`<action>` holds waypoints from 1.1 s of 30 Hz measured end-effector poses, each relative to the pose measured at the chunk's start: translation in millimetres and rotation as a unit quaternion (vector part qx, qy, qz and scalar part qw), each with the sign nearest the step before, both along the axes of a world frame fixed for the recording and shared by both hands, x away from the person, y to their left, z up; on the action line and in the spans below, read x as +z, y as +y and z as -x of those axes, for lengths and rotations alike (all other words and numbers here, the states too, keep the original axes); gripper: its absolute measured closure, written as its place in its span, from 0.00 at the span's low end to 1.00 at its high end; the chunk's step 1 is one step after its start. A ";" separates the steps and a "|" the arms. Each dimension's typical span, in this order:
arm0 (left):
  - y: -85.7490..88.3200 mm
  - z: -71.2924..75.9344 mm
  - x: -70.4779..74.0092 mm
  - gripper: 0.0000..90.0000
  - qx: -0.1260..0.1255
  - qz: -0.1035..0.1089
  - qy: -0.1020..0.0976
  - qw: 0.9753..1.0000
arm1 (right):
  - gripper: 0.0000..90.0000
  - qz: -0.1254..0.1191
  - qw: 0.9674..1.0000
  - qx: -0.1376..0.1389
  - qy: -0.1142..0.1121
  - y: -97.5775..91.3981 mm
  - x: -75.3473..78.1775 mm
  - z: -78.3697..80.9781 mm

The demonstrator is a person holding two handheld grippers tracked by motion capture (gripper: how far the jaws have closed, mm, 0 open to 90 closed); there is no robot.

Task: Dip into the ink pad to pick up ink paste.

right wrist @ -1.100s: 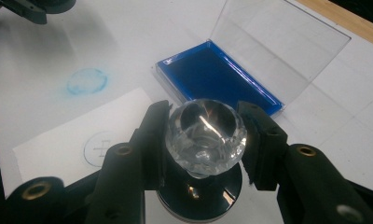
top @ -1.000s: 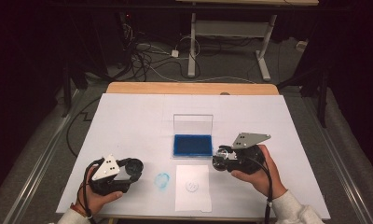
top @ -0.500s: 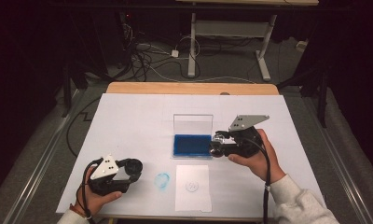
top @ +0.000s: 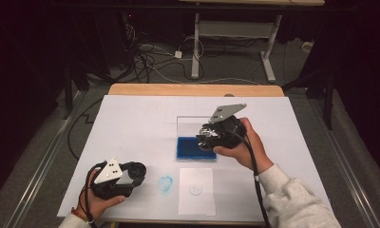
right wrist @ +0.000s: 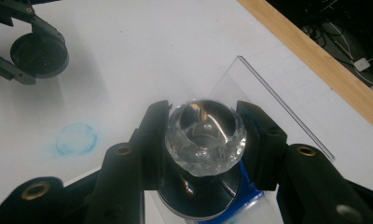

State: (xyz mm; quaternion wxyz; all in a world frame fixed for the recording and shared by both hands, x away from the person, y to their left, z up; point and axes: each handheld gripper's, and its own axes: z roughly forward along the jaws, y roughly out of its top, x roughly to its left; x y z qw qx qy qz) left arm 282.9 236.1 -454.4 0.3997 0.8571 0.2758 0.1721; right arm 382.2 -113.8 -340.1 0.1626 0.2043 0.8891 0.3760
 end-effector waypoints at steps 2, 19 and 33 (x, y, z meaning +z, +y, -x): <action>0.0 0.1 -0.2 0.41 0.000 0.000 0.000 1.000 | 0.63 0.006 1.000 0.005 0.001 8.5 -3.7 -2.6; 0.6 -0.2 -0.8 0.41 0.002 -0.001 0.001 1.000 | 0.63 0.025 0.999 -0.017 0.035 50.8 -58.4 -37.7; 1.4 -1.0 -1.8 0.41 0.003 -0.003 0.000 1.000 | 0.63 0.025 0.998 -0.033 0.051 57.8 -81.9 -46.2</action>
